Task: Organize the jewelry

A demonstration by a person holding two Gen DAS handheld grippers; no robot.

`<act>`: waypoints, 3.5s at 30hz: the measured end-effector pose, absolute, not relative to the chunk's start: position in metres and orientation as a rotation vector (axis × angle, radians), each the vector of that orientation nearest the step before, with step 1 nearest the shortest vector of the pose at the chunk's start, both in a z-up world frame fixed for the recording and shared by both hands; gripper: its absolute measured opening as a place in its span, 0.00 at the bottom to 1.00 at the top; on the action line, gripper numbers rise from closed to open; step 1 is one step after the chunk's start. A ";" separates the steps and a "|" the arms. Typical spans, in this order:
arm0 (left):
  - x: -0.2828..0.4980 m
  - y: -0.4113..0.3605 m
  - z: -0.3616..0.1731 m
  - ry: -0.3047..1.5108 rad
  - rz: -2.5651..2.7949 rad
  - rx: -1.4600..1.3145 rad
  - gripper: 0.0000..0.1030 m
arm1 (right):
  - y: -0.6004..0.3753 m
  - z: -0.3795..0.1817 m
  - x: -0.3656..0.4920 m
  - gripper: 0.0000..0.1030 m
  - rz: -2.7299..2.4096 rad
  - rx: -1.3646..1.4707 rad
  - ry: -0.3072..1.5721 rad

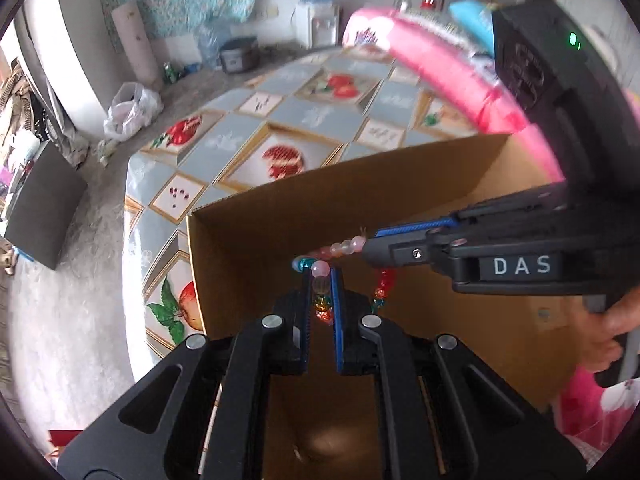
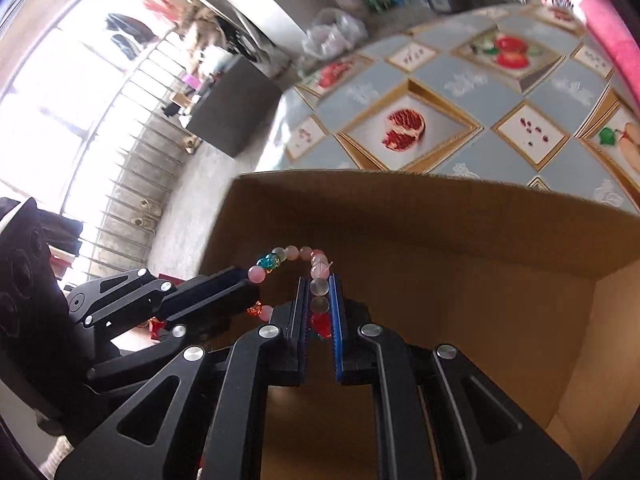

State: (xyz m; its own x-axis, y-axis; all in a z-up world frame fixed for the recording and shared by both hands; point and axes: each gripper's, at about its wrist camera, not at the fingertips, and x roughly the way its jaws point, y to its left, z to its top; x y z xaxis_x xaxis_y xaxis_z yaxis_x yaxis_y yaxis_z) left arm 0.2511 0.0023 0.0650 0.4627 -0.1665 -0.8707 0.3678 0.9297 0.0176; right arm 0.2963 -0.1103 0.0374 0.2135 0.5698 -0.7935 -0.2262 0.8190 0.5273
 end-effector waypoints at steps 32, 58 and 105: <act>0.011 0.073 0.083 0.706 -0.371 0.027 0.50 | -0.214 0.082 0.017 0.54 0.558 0.239 0.792; 0.023 -0.038 -0.041 0.769 -0.387 0.297 0.20 | -0.120 -0.006 0.049 0.58 0.612 -0.437 0.968; 0.029 -0.002 -0.039 0.875 -0.559 0.173 0.06 | -0.156 -0.004 0.058 0.50 0.739 -0.008 1.241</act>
